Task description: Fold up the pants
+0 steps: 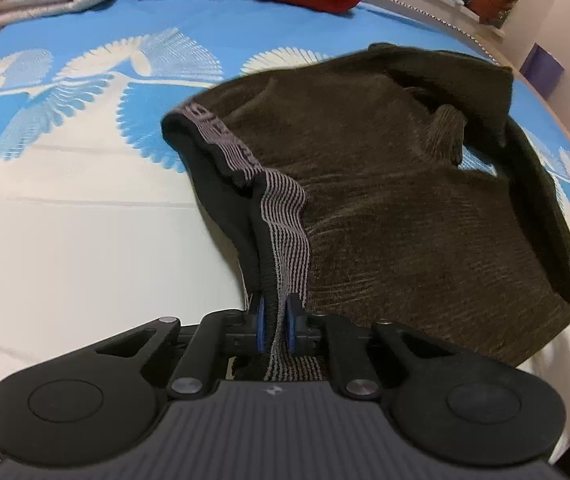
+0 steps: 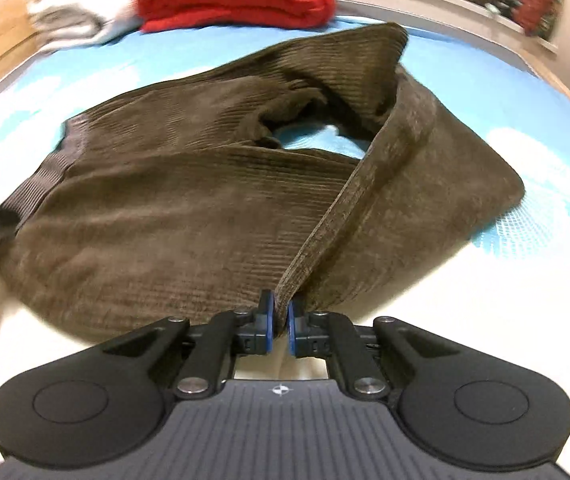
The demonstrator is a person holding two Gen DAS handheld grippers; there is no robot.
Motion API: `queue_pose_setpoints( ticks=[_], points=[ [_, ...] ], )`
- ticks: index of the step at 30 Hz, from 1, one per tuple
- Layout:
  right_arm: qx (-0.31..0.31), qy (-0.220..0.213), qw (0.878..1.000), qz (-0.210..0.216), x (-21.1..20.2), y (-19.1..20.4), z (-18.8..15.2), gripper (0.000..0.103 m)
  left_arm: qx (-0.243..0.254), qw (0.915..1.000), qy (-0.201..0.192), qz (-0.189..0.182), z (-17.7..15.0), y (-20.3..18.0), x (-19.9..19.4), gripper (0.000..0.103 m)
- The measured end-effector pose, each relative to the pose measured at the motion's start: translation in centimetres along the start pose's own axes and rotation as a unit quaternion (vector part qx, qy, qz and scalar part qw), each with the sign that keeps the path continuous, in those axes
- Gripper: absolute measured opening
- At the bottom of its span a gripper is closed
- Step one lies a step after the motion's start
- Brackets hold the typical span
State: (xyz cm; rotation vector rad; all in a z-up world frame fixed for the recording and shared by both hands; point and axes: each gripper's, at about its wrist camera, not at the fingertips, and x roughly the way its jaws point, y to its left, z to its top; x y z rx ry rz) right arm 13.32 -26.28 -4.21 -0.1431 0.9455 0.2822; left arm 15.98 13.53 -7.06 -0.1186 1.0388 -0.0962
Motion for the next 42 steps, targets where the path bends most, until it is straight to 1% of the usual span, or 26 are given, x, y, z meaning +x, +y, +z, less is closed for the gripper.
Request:
queue_pose_setpoints(
  ticks=[2,4,6,8,9,11,12,14,15,16,17,19,21,23,25,26,27,29,33,34,35,37,39,40,41,42],
  points=[
    [-0.032,0.006,0.999,0.019,-1.2,1.0,-1.0,0.006,-0.008,0.9998,-0.015,0.005,-0.5,1.4,-1.9,0.008],
    [-0.077,0.022,0.996,0.049,-2.2,2.9,-1.9,0.006,-0.023,0.9993,-0.025,0.018,-1.0,3.2,-3.8,0.008],
    [-0.118,0.046,0.987,0.097,-2.8,4.9,-2.8,0.007,-0.057,0.9977,-0.008,0.036,-1.5,5.6,-5.0,0.008],
    [-0.155,0.073,0.974,0.149,-3.3,6.7,-3.7,0.010,-0.102,0.9936,0.018,0.047,-2.2,7.5,-5.7,0.008],
    [-0.163,0.081,0.969,0.167,-3.4,7.2,-3.7,0.011,-0.110,0.9922,0.022,0.055,-2.6,7.9,-5.8,0.008],
    [-0.167,0.083,0.963,0.193,-4.0,7.5,-3.3,0.015,-0.115,0.9904,0.027,0.072,-3.2,8.3,-5.4,0.009],
    [-0.162,0.068,0.965,0.192,-4.5,7.1,-2.8,0.018,-0.117,0.9894,0.034,0.079,-3.4,8.4,-4.9,0.009],
    [-0.130,0.038,0.975,0.177,-4.8,5.6,-1.2,0.022,-0.107,0.9884,0.037,0.102,-3.1,8.4,-4.4,0.011],
    [-0.100,0.030,0.980,0.169,-4.6,4.2,0.1,0.023,-0.102,0.9886,0.034,0.106,-2.7,8.5,-4.1,0.019],
    [-0.042,0.004,0.989,0.142,-4.3,1.8,1.6,0.024,-0.103,0.9885,0.035,0.105,-2.4,8.7,-3.8,0.029],
    [-0.042,0.004,0.989,0.142,-4.3,1.8,1.6,0.029,-0.108,0.9883,0.038,0.101,-2.1,8.9,-3.3,0.033],
    [0.015,-0.015,0.996,0.086,-3.2,-0.4,3.1,0.032,-0.126,0.9870,0.051,0.087,-1.5,9.4,-2.0,0.044],
    [0.052,-0.029,0.997,0.049,-1.8,-1.9,4.2,0.033,-0.145,0.9850,0.064,0.068,-1.3,10.0,-1.0,0.047],
    [0.086,-0.035,0.995,0.023,-0.3,-3.4,4.7,0.035,-0.152,0.9834,0.078,0.060,-1.3,10.2,-0.3,0.048],
    [0.117,-0.032,0.993,0.008,2.4,-3.3,4.7,0.041,-0.148,0.9831,0.089,0.060,-1.4,10.2,0.6,0.049],
    [0.128,-0.031,0.991,0.002,3.4,-3.4,5.1,0.047,-0.148,0.9830,0.092,0.057,-1.4,10.3,0.9,0.050],
    [0.136,-0.027,0.990,-0.002,4.4,-3.5,5.6,0.052,-0.149,0.9829,0.095,0.052,-1.3,10.3,1.1,0.054],
    [0.138,-0.019,0.990,-0.010,6.7,-2.6,6.6,0.055,-0.152,0.9824,0.099,0.046,-1.1,10.4,1.7,0.057],
    [0.120,-0.004,0.993,-0.021,9.4,-1.2,7.5,0.057,-0.155,0.9809,0.108,0.046,-0.7,10.4,2.6,0.062],
    [0.103,0.006,0.994,-0.028,10.6,-0.6,8.2,0.058,-0.157,0.9804,0.110,0.045,-0.5,10.4,2.9,0.062],
    [0.103,0.006,0.994,-0.028,10.6,-0.6,8.2,0.058,-0.157,0.9801,0.113,0.044,-0.4,10.3,3.1,0.063],
    [0.077,0.013,0.996,-0.046,11.4,0.1,8.6,0.058,-0.153,0.9800,0.118,0.047,-0.2,10.1,3.6,0.063],
    [0.057,0.018,0.996,-0.070,11.9,0.2,8.8,0.052,-0.148,0.9805,0.120,0.051,0.1,9.8,3.9,0.063],
    [0.055,0.019,0.995,-0.078,11.9,0.0,8.8,0.043,-0.144,0.9810,0.119,0.053,0.1,9.7,4.0,0.063],
    [0.064,0.019,0.995,-0.080,11.5,-0.5,8.7,0.014,-0.141,0.9814,0.119,0.054,0.2,9.7,4.1,0.062],
    [0.077,0.021,0.994,-0.073,11.1,-1.2,8.7,0.011,-0.140,0.9819,0.116,0.053,0.1,9.7,4.1,0.057]
  ],
)
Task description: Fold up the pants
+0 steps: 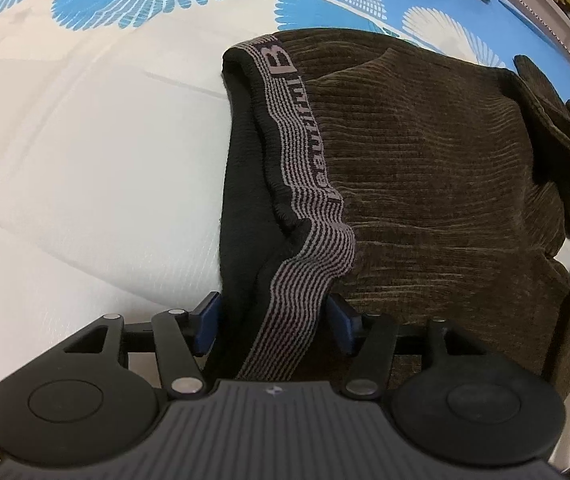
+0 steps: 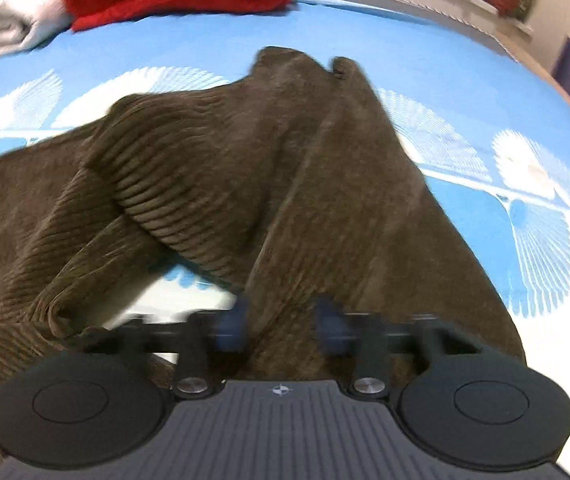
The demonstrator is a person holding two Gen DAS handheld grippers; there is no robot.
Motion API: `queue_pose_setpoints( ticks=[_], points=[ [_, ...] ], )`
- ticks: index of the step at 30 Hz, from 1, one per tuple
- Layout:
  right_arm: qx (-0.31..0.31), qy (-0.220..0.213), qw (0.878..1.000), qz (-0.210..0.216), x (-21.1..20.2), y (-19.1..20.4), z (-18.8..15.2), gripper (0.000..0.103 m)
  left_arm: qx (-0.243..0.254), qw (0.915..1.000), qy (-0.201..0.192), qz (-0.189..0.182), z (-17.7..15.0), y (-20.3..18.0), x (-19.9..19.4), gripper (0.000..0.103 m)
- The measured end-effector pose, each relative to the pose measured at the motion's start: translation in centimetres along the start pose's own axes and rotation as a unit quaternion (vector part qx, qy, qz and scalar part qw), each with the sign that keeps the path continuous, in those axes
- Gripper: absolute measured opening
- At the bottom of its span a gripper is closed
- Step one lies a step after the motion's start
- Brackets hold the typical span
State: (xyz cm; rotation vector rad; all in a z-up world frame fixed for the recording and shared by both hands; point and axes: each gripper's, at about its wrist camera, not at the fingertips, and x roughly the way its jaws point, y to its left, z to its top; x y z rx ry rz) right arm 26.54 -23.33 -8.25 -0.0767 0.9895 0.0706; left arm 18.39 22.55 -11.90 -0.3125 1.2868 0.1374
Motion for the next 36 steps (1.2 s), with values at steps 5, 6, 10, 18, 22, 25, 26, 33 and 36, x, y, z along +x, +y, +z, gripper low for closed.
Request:
queue_pose_setpoints(
  ticks=[5,6,10,18,22,25,26,33,36],
  points=[
    [0.046,-0.031,0.998,0.007,-4.1,-4.9,-0.7,0.006,0.017,0.9995,-0.025,-0.003,-0.6,0.0,-1.2,0.022],
    [0.055,-0.038,0.998,0.008,-5.2,-6.4,-1.2,0.006,0.018,0.9992,-0.036,-0.003,-0.8,0.0,-1.7,0.017],
    [0.091,-0.044,0.995,0.021,-9.6,-12.3,-4.5,0.006,0.016,0.9959,-0.088,-0.010,-1.6,0.1,-4.1,0.013],
    [-0.020,0.136,0.985,0.107,-10.8,-14.9,-15.0,0.003,-0.032,0.9931,-0.102,0.049,-2.7,1.5,-5.5,0.013],
    [-0.054,0.109,0.986,0.117,-12.3,-15.5,-16.3,0.004,-0.042,0.9936,-0.080,0.068,-2.7,1.3,-4.9,0.021],
    [0.019,0.025,0.991,0.128,-14.2,-17.7,-14.6,0.013,-0.051,0.9934,-0.079,0.066,-2.3,0.9,-4.8,0.035],
    [0.040,-0.007,0.991,0.125,-14.6,-18.1,-13.8,0.021,-0.053,0.9938,-0.076,0.062,-2.1,0.8,-4.7,0.037],
    [0.058,-0.077,0.991,0.089,-11.6,-15.4,-8.2,0.056,-0.043,0.9963,-0.044,0.060,-1.8,0.3,-3.0,0.054],
    [0.053,-0.068,0.993,0.082,-8.1,-13.5,-5.4,0.058,-0.028,0.9966,-0.035,0.069,-1.6,0.0,-2.2,0.054]
  ],
)
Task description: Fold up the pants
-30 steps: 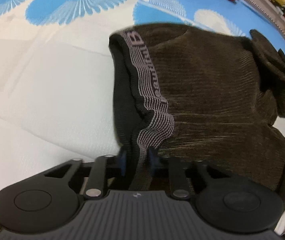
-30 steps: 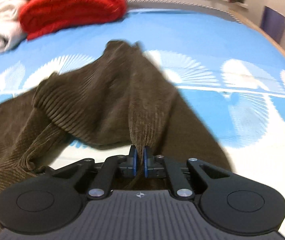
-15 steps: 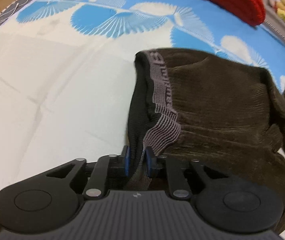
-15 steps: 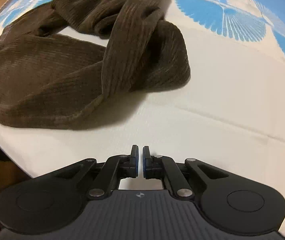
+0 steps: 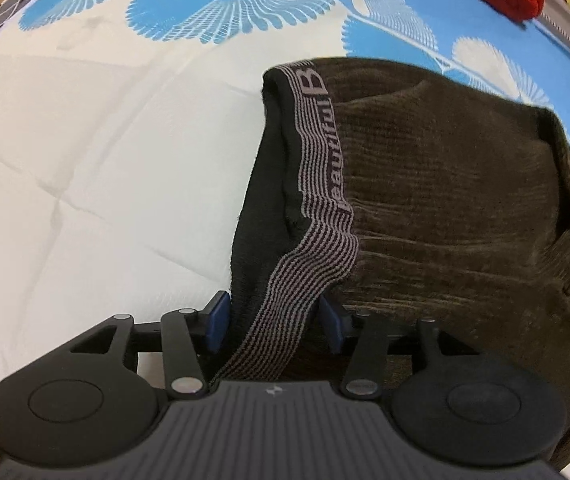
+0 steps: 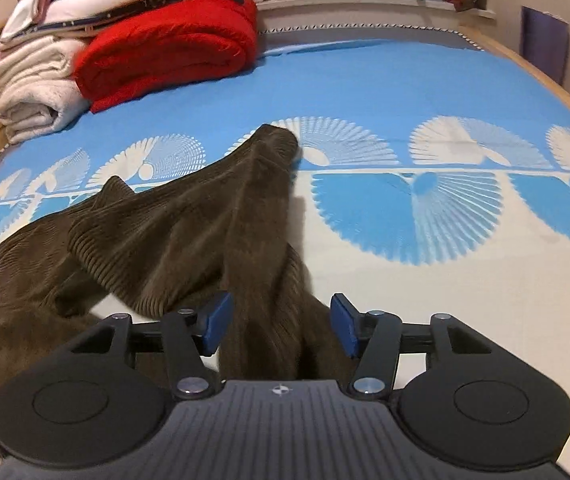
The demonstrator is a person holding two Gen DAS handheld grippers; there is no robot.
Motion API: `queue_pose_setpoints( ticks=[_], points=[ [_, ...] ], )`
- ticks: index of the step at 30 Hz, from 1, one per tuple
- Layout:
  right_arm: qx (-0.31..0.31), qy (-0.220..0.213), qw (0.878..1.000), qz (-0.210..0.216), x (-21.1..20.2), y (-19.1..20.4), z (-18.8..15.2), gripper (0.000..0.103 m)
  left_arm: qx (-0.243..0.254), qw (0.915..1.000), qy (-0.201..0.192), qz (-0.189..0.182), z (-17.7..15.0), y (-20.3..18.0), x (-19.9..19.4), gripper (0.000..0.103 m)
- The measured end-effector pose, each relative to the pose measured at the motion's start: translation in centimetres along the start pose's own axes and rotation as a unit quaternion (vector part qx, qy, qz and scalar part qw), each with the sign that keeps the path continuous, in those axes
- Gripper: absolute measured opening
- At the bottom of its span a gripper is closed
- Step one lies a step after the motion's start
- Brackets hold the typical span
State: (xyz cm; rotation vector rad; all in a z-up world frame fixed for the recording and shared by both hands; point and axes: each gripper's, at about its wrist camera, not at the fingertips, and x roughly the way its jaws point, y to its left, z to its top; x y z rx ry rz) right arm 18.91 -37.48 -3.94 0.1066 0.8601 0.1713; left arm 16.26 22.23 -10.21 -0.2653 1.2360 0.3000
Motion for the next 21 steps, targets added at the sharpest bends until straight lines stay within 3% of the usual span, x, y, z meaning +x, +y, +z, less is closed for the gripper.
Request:
queue_pose_setpoints(
  ticks=[5,7,9,11,13,15,17,19,21],
  points=[
    [-0.036,0.037,0.998,-0.040,5.0,3.7,1.4,0.060,0.001,1.0000,0.006,-0.004,0.2,0.1,0.5,0.055],
    [-0.059,0.045,0.995,-0.061,6.2,4.7,1.1,0.052,-0.002,0.9999,0.008,-0.007,0.3,0.2,0.8,0.055],
    [-0.064,0.045,0.994,-0.080,6.6,4.6,1.2,0.013,0.001,0.9999,0.010,-0.007,0.3,0.2,0.9,0.053],
    [-0.015,0.033,0.995,-0.087,5.8,2.9,1.9,0.012,0.010,0.9999,0.010,-0.005,0.3,-0.1,1.0,0.048],
    [0.033,-0.007,0.995,-0.090,3.5,0.8,2.5,0.012,0.024,0.9997,0.007,0.005,0.2,-0.5,1.0,0.044],
    [0.093,-0.053,0.989,-0.107,0.4,-2.1,2.6,0.011,0.027,0.9996,0.006,0.011,0.1,-0.7,0.9,0.043],
    [0.161,-0.083,0.974,-0.138,-3.0,-5.6,1.5,0.011,0.025,0.9996,0.005,0.013,0.0,-0.8,0.8,0.042],
    [0.219,-0.074,0.955,-0.185,-5.5,-8.7,-0.6,0.011,0.024,0.9996,0.003,0.015,0.0,-0.8,0.7,0.042],
    [0.262,-0.011,0.942,-0.208,-6.4,-11.6,-3.7,0.011,0.028,0.9994,0.000,0.020,-0.2,-1.0,0.5,0.042]
  ],
)
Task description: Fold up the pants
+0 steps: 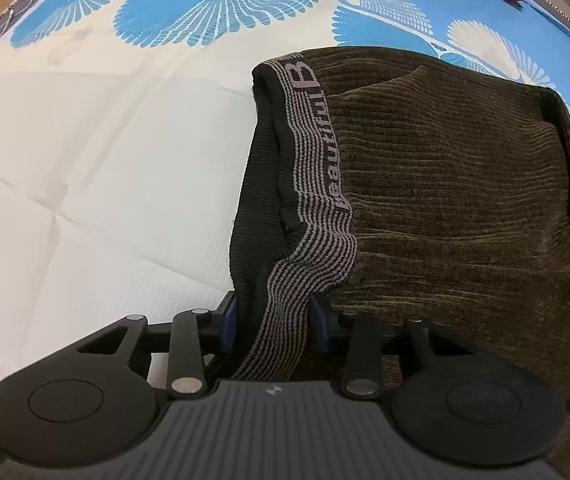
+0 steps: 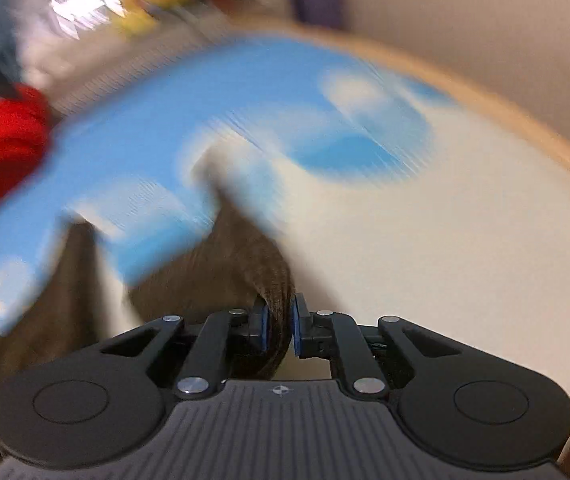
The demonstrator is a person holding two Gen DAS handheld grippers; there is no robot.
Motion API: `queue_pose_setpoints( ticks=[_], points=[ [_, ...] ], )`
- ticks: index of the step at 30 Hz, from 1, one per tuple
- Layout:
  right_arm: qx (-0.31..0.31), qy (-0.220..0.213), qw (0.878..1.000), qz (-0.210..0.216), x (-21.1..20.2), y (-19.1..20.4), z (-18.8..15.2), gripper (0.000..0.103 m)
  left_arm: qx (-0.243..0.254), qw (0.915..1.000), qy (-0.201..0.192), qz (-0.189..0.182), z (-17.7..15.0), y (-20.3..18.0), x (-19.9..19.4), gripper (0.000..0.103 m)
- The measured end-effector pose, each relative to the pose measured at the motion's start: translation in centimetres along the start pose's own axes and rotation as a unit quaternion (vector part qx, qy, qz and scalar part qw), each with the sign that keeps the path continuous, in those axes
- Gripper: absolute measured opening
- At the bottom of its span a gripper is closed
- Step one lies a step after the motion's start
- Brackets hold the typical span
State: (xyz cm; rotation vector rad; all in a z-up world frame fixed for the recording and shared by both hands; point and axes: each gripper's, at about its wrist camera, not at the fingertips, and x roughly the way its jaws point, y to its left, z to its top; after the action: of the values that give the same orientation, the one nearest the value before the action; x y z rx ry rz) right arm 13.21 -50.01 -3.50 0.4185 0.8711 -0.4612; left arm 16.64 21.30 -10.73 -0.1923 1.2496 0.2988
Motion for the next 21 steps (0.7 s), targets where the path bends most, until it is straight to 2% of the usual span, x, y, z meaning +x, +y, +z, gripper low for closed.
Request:
queue_pose_setpoints(
  ticks=[3,5,6,9,11,15,19,20,21],
  points=[
    [0.049,0.110,0.992,-0.027,1.8,-5.9,-3.1,0.011,0.011,0.9999,-0.002,0.006,-0.3,-0.3,-0.2,0.042],
    [0.069,0.151,0.986,-0.020,2.5,-8.8,-4.6,0.014,0.013,0.9999,-0.002,0.007,-0.4,-0.3,-0.3,0.043],
    [0.087,0.158,0.984,-0.006,2.6,-10.1,-5.0,0.018,0.013,0.9999,-0.002,0.007,-0.4,-0.2,-0.3,0.043],
    [0.182,0.145,0.971,0.056,2.5,-14.3,-5.0,0.023,0.001,1.0000,0.001,0.003,-0.2,0.1,-0.3,0.045],
    [0.234,0.119,0.963,0.064,2.3,-16.6,-4.6,0.028,-0.008,1.0000,0.002,0.000,-0.1,0.3,-0.2,0.045],
    [0.271,0.081,0.958,0.037,3.1,-19.0,-3.6,0.042,-0.016,0.9999,0.004,-0.004,0.1,0.5,-0.1,0.046],
    [0.266,0.075,0.961,0.004,5.1,-19.5,-2.6,0.041,-0.018,0.9998,0.005,-0.008,0.3,0.7,0.1,0.048],
    [0.261,0.077,0.962,-0.004,5.4,-19.6,-2.7,0.028,-0.018,0.9998,0.006,-0.008,0.3,0.8,0.2,0.047],
    [0.257,0.076,0.963,-0.013,5.7,-19.6,-2.7,0.010,-0.017,0.9998,0.007,-0.012,0.3,0.8,0.2,0.043]
  ],
)
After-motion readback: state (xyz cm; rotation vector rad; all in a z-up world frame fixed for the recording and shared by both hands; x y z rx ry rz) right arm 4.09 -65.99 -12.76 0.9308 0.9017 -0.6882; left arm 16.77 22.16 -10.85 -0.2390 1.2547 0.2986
